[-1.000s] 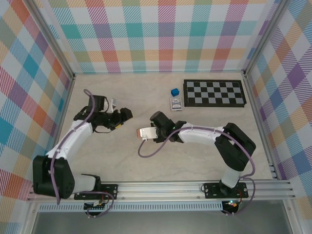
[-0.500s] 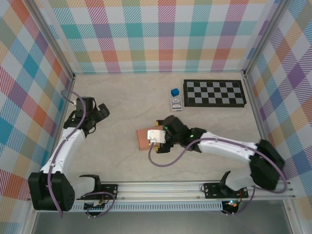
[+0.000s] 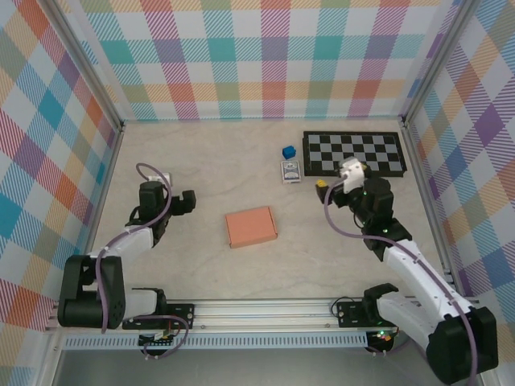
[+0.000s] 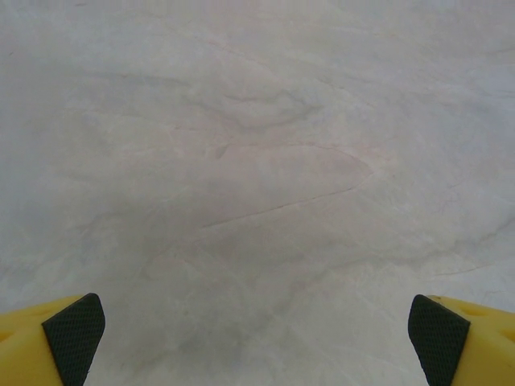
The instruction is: Fold the paper box
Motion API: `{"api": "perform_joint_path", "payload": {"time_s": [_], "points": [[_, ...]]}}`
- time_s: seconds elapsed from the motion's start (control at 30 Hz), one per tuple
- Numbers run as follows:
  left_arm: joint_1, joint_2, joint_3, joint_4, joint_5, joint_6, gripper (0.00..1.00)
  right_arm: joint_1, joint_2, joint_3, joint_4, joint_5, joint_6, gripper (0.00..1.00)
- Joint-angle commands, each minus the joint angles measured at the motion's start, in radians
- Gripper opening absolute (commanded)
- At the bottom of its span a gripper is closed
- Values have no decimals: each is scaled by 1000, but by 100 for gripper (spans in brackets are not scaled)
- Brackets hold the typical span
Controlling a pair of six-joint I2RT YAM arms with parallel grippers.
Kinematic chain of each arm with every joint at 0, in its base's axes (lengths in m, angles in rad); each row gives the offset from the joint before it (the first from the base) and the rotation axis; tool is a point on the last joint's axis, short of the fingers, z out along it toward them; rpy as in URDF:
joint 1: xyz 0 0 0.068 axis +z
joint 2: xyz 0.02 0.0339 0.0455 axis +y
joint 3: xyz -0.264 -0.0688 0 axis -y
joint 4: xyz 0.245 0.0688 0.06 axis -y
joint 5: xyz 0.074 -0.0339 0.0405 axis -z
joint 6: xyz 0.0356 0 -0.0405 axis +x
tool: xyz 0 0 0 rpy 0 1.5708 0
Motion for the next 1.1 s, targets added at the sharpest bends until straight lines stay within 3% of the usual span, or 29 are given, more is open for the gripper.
{"api": "perform_joint_path", "payload": {"time_s": [0.0,0.2,0.3,0.43,0.47,0.6,0.73,0.8,1.07], "points": [[5,71,-28,292,53,44,100,-101,27,-137,205,77,228,100],[4,277,-98,585,-30,6,100,-145,265,-284,580,92,205,100],[2,261,-92,542,-44,4,100,-153,383,-216,611,15,132,100],[-1,267,-74,517,-56,6,100,-182,622,-180,797,54,159,100],[-2,270,-74,522,-58,6,100,-174,589,-155,682,49,157,100],[-2,271,-74,517,-61,6,100,-205,604,-171,738,-47,156,100],[-8,269,-75,521,-66,9,100,-220,604,-137,673,-94,150,100],[-8,270,-71,515,-68,11,100,-220,608,-102,609,-26,183,100],[-21,268,-65,501,-61,32,100,-219,603,-98,595,-43,176,100]]}}
